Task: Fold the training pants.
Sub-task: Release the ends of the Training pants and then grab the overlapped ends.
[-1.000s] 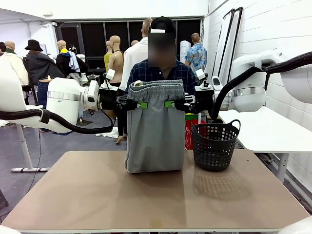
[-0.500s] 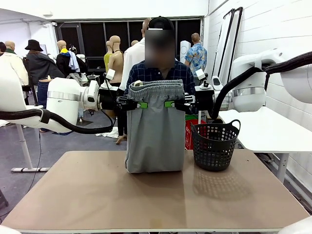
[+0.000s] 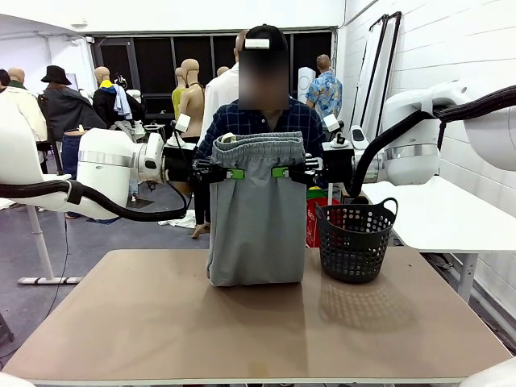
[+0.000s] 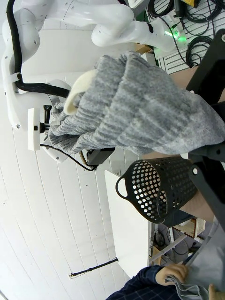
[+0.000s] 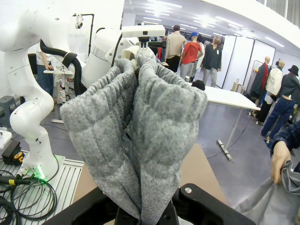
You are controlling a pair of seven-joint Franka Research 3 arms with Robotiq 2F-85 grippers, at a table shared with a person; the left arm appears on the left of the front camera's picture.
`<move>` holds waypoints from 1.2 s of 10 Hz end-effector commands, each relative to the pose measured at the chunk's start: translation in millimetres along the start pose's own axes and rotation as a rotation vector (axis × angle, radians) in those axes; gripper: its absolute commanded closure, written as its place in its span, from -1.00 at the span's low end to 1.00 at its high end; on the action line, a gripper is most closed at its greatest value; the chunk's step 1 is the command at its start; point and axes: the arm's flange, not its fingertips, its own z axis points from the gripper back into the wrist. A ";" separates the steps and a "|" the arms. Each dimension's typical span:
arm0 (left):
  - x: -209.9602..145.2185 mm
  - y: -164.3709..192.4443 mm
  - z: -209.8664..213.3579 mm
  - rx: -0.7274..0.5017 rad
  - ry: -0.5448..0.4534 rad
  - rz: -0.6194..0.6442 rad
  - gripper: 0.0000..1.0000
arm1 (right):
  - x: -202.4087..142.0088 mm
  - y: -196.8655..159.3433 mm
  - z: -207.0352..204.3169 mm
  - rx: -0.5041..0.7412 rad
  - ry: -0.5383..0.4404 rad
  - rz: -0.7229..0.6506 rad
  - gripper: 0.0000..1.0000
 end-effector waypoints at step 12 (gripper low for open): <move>1.3 -3.7 0.4 0.016 -0.023 -0.019 1.00 | 2.6 0.8 -0.6 0.000 -0.012 0.000 1.00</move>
